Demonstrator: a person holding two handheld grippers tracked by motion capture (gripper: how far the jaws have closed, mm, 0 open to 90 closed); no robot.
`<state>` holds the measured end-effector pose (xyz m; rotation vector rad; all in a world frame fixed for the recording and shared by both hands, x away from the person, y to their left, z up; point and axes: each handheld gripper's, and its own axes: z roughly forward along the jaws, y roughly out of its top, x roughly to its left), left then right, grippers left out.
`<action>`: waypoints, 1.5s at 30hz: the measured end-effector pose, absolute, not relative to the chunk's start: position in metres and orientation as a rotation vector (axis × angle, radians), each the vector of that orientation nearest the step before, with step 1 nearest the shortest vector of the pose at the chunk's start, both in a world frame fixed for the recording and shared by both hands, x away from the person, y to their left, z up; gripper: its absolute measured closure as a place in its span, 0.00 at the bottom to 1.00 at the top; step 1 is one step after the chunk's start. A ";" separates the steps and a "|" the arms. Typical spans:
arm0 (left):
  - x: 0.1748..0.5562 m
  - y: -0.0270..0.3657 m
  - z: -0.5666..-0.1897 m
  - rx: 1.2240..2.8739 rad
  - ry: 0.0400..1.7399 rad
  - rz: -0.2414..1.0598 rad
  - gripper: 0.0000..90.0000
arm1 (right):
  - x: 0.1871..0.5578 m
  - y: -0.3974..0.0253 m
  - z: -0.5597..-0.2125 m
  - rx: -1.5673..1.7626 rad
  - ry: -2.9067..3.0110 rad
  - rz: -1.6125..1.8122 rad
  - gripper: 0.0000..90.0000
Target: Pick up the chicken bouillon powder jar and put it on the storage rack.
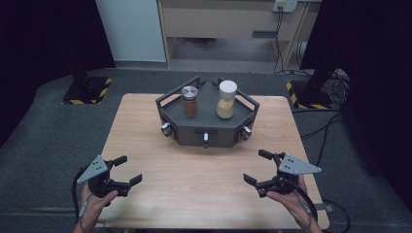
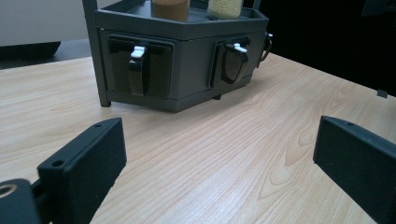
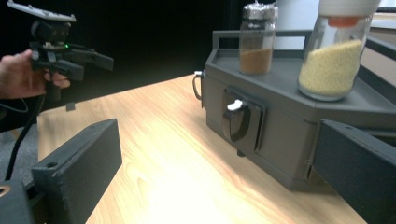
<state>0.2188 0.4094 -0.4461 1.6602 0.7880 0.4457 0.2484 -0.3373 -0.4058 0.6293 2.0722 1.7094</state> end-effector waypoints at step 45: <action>0.218 0.405 -0.444 1.681 0.756 0.455 0.02 | 0.228 -0.356 -0.456 0.779 2.016 1.672 0.04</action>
